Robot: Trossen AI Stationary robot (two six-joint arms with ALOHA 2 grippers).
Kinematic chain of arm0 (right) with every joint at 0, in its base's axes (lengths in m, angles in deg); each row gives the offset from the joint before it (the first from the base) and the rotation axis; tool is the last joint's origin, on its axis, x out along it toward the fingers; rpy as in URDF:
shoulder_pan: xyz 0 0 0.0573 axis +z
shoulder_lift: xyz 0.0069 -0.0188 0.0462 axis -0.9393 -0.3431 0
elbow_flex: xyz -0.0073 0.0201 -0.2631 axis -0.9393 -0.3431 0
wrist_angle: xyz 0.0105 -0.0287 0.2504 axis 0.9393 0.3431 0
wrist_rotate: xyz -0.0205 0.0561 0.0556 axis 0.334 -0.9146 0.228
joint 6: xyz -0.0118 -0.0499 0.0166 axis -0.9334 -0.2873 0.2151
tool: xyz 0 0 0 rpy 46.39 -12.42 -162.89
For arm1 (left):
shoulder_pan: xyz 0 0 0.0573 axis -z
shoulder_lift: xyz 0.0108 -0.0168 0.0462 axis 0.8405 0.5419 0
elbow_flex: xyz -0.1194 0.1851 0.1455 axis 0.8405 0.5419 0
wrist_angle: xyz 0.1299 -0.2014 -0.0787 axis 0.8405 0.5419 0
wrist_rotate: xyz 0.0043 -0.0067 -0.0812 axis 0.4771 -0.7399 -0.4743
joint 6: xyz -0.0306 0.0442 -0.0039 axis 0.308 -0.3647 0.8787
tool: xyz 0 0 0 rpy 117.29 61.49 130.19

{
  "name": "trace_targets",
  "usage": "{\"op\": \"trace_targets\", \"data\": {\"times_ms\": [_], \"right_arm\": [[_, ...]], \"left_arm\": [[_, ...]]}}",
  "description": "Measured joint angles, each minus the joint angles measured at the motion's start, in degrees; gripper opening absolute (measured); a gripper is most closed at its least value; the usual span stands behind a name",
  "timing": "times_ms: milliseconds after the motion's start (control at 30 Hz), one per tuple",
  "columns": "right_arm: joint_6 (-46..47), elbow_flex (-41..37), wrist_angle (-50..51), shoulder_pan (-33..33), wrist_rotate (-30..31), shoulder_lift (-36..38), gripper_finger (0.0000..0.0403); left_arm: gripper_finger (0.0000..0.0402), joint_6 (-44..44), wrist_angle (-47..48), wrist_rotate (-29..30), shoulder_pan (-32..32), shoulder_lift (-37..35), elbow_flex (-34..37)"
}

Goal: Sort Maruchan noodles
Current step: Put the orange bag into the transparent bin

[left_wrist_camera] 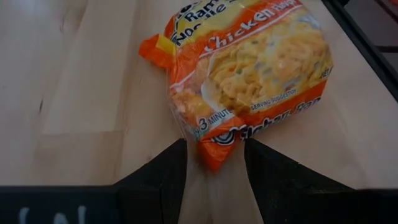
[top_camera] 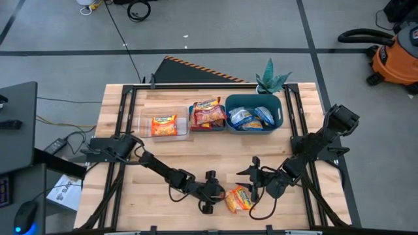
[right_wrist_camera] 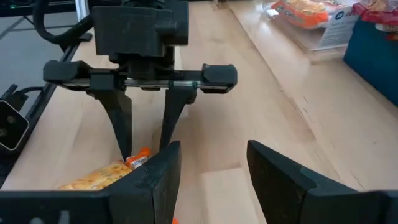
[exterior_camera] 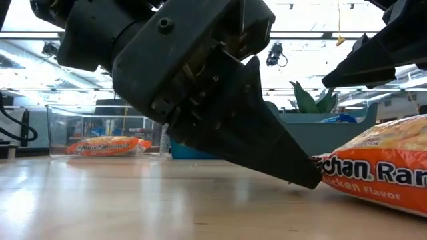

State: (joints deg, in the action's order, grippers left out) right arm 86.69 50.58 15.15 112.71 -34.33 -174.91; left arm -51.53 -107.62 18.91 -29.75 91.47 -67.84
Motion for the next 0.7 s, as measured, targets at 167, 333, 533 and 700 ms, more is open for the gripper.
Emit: {"op": "trace_targets", "data": {"times_ms": [167,333,533,700], "right_arm": [[-0.07,0.00,-0.01,-0.03,-0.32,0.00,0.0189],[-0.15,0.00,0.01,-0.03,-0.15,0.00,0.0189],[-0.17,0.00,0.01,-0.03,-0.09,0.00,0.0189],[-0.17,0.00,0.01,-0.03,-0.06,0.02,0.0189]], "left_arm": [[0.0168,0.15,-0.69,-0.66,0.00,0.00,0.00],[0.0151,0.16,-0.84,-1.28,0.00,0.00,0.00],[0.0110,1.08,-0.87,-1.29,0.00,0.00,0.00],[0.0063,2.51,-1.17,-1.29,0.00,0.00,0.00]]}}
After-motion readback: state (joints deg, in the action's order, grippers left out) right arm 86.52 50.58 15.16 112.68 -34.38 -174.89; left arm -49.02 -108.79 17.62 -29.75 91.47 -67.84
